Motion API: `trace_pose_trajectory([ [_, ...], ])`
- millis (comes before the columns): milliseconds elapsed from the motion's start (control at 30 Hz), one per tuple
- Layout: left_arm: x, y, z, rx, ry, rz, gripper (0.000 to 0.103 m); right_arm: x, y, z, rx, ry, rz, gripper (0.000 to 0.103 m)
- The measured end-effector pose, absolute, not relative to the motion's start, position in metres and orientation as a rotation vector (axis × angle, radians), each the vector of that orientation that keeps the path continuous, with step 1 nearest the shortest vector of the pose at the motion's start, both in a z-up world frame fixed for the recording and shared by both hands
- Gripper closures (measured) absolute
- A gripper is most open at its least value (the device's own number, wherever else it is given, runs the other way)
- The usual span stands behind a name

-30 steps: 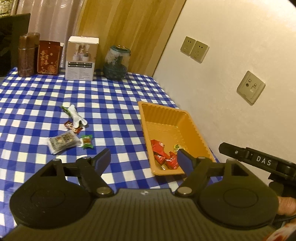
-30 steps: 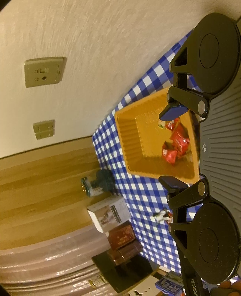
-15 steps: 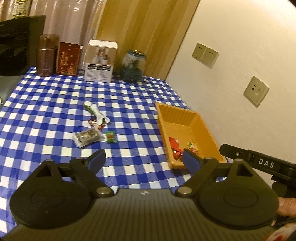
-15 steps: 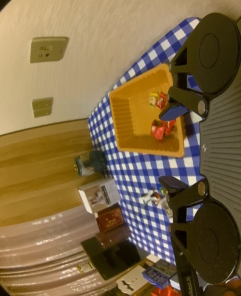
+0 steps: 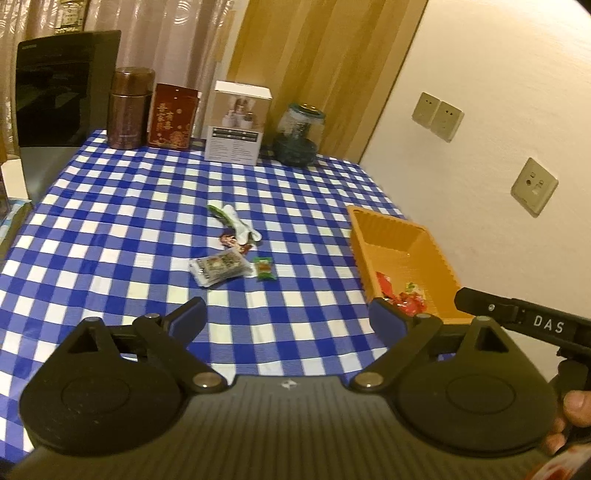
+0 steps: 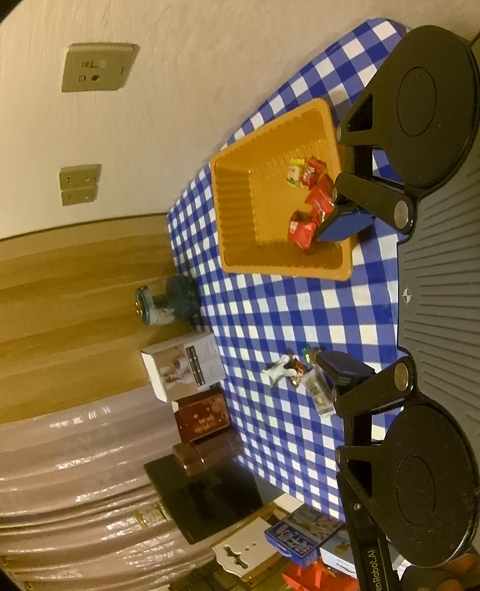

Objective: Organize snacks
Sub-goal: 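Withdraw both open tools from the tray toward the remaining snacks, then grasp the clear printed snack packet with the left tool while the right tool grasps the green-wrapped candy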

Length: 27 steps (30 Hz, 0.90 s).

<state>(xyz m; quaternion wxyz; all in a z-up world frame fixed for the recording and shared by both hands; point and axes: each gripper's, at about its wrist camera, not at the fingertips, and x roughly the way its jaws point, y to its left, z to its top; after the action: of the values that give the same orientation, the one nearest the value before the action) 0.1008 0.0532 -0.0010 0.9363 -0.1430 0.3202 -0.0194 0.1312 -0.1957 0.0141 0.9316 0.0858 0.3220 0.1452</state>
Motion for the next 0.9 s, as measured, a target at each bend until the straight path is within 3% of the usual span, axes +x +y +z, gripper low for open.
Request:
trace_pose_trajectory([
  [900,0.143,0.109,-0.03,-0.148,0.719,-0.004,0.009,0.156,-0.129,-0.015,0.148,0.7,0.392,0.038],
])
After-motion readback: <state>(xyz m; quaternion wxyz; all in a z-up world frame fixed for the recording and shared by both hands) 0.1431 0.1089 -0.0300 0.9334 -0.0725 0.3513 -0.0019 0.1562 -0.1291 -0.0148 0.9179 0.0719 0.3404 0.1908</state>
